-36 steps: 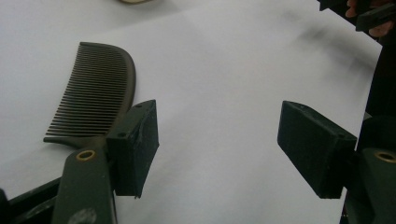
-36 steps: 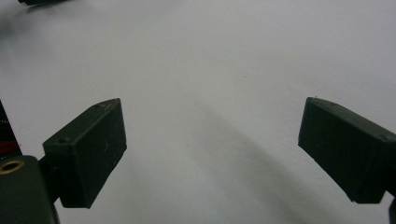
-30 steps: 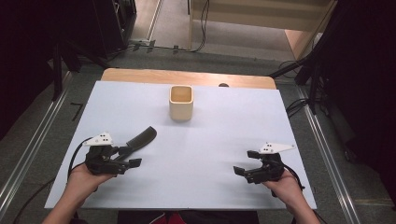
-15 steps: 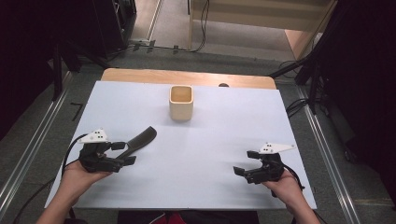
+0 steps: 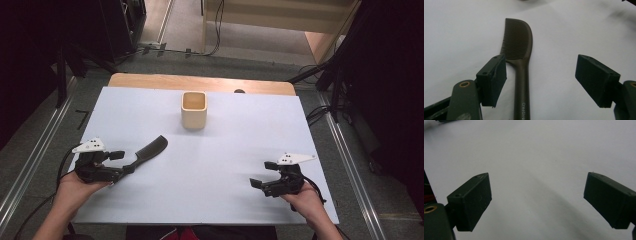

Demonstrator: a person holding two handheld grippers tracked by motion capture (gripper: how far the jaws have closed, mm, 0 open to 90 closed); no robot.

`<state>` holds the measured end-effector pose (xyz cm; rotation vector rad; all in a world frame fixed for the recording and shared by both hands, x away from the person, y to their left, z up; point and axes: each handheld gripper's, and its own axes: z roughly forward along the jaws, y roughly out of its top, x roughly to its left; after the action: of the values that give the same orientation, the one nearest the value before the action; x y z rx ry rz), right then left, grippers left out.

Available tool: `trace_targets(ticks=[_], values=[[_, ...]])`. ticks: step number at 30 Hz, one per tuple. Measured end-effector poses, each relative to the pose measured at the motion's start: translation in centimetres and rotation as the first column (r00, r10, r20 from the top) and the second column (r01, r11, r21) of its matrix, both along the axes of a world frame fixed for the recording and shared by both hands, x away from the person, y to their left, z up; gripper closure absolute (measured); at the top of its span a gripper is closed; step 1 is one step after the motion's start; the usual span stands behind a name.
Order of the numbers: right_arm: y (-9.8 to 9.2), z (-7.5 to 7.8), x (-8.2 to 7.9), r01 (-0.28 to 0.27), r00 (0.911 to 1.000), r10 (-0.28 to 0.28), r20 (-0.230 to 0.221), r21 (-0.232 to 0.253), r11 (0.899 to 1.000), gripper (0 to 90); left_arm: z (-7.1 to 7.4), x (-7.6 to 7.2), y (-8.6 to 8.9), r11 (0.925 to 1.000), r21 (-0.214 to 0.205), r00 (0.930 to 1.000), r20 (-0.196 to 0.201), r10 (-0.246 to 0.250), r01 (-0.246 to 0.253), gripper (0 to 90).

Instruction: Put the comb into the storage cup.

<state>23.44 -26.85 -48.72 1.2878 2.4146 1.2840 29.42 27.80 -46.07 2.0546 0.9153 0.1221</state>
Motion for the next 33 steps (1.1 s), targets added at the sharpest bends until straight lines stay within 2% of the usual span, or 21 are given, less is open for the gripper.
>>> trace_targets(ticks=[20,33], values=[[0.8,0.1,0.7,-0.035,0.9994,0.035,0.006,0.002,0.999,6.1,-0.9,-0.8,1.2,0.9985,0.005,0.9985,-0.003,0.054,-0.054,29.3],[1.4,0.2,1.3,-0.057,0.9984,0.057,0.006,0.001,0.998,6.1,-1.1,-1.7,1.7,0.9968,0.032,0.9973,-0.009,0.073,-0.073,30.2]])
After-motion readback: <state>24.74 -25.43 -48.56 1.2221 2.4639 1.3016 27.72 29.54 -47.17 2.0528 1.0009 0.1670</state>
